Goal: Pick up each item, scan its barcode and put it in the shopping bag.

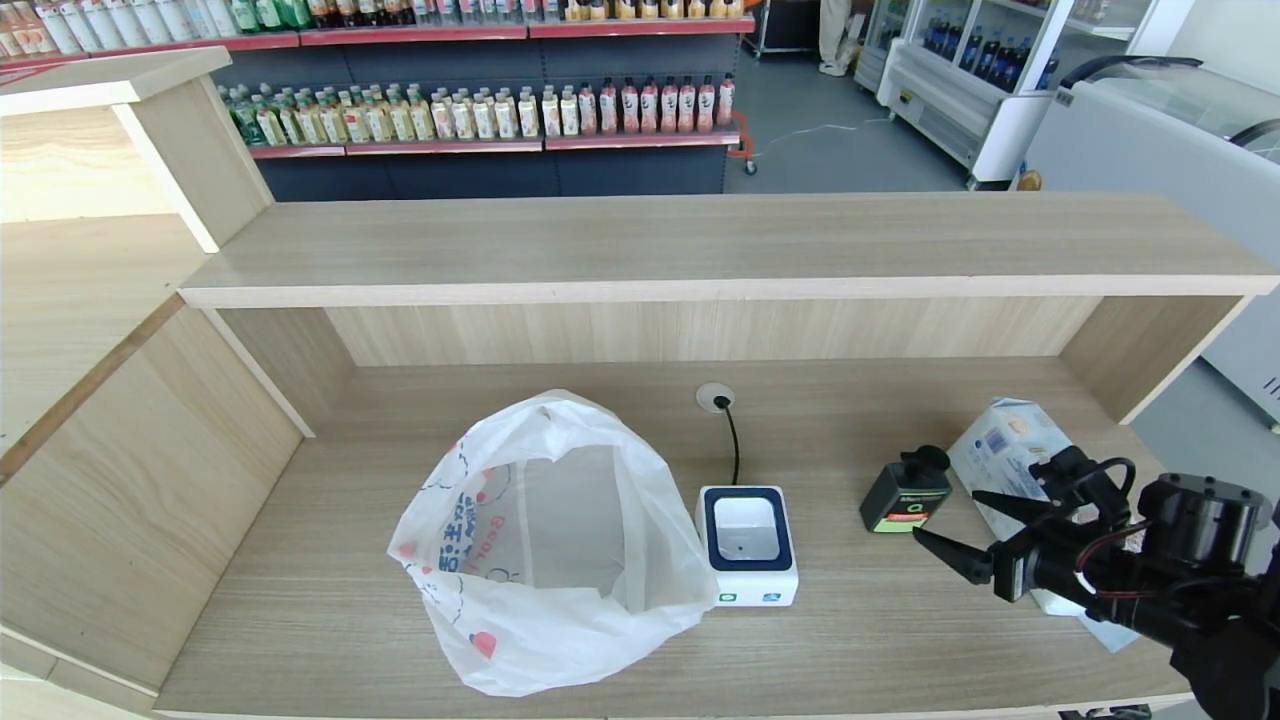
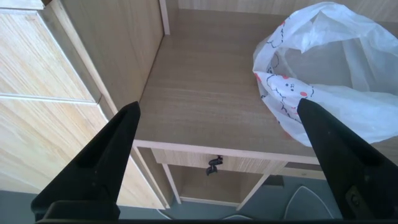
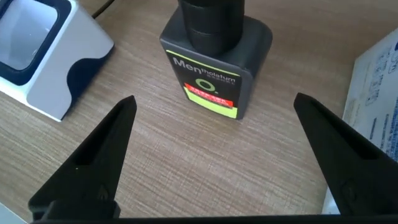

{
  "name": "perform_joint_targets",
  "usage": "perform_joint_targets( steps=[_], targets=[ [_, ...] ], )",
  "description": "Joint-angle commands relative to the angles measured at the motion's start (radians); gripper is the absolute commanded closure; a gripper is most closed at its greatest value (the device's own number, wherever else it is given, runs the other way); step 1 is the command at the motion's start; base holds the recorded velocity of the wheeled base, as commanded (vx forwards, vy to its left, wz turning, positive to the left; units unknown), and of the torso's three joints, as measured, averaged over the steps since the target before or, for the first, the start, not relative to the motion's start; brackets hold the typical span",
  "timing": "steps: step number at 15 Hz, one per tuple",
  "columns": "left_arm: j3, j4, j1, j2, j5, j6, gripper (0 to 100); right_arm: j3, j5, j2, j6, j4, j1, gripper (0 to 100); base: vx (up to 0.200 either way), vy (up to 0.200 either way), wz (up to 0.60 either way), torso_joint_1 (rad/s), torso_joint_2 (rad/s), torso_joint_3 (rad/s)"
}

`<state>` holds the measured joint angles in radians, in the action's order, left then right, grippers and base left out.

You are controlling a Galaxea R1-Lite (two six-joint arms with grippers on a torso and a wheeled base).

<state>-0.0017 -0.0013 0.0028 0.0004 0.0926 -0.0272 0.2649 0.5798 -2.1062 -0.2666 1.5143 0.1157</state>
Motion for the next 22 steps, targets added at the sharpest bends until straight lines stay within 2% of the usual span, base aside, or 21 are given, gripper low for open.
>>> perform_joint_targets(
  steps=[1, 4, 12, 22],
  targets=[
    [0.000, 0.000, 0.000, 0.000, 0.001, 0.000, 0, 0.050, 0.038, -0.055, 0.000, 0.001, -0.013, 0, 0.000, 0.000, 0.00, 0.000, 0.00, 0.000],
    [0.000, 0.000, 0.000, 0.000, 0.001, 0.000, 0, 0.109, 0.084, -0.092, 0.001, 0.000, -0.028, 0, 0.000, 0.000, 0.00, 0.000, 0.00, 0.000],
    [0.000, 0.000, 0.000, 0.000, 0.001, 0.000, 0, 0.260, 0.127, -0.196, 0.018, 0.001, -0.074, 0, 0.000, 0.000, 0.00, 0.000, 0.00, 0.000],
    [0.000, 0.000, 0.000, 0.000, -0.001, -0.002, 0, 0.315, 0.157, -0.239, 0.033, 0.001, -0.091, 0, 0.000, 0.000, 0.00, 0.000, 0.00, 0.000]
  ],
)
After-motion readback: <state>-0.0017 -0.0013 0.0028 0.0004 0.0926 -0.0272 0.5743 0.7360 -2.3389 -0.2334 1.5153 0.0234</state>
